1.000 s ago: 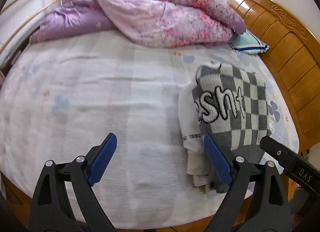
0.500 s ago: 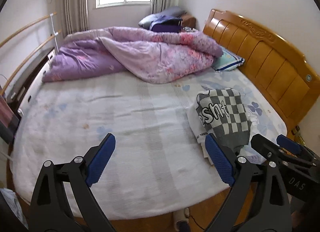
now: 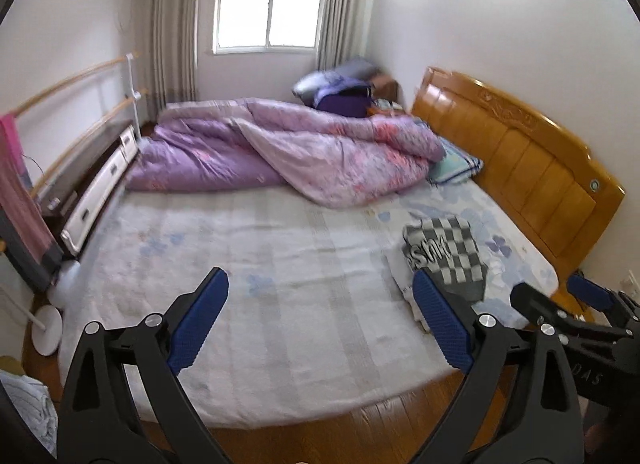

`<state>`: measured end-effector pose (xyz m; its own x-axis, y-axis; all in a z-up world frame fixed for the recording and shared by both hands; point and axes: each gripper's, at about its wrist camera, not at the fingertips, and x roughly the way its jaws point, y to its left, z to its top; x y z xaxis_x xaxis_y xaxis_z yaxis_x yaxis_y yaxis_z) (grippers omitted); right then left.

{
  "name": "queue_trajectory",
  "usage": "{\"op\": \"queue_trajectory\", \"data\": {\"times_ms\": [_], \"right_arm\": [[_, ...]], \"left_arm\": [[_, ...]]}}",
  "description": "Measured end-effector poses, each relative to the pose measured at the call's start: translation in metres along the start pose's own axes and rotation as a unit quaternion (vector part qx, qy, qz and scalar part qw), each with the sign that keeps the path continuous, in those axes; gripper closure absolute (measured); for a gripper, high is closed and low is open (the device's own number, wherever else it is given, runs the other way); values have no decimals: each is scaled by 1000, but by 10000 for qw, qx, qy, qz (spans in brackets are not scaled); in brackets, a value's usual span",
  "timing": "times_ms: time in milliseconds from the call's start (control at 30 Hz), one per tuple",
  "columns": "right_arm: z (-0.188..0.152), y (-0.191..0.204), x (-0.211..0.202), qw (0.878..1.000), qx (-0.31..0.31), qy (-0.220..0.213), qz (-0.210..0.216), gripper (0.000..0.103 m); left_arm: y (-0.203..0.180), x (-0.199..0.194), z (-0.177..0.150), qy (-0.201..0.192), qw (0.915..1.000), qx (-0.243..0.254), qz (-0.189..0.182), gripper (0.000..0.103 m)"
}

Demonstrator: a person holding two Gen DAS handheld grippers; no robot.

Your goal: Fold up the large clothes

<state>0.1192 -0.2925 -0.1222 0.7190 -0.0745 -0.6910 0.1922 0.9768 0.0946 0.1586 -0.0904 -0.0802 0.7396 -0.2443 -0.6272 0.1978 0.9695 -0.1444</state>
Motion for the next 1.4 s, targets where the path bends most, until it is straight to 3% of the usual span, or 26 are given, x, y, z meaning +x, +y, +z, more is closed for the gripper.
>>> {"op": "queue_trajectory", "data": {"times_ms": [533,767,1400], "right_arm": [[-9,20,-90,9976,-238,-634,135,8],[-11,27,-113,9951,-375,-886,216,8],[-22,34,-136,9916,-430,-1208,193,8]], "left_arm": [[14,-89,-11,-157,9997,33,159,7],[5,-118,-8,-531,9983,193,168,6],[3,-135,-13,-777,9964,190,279,6]]}}
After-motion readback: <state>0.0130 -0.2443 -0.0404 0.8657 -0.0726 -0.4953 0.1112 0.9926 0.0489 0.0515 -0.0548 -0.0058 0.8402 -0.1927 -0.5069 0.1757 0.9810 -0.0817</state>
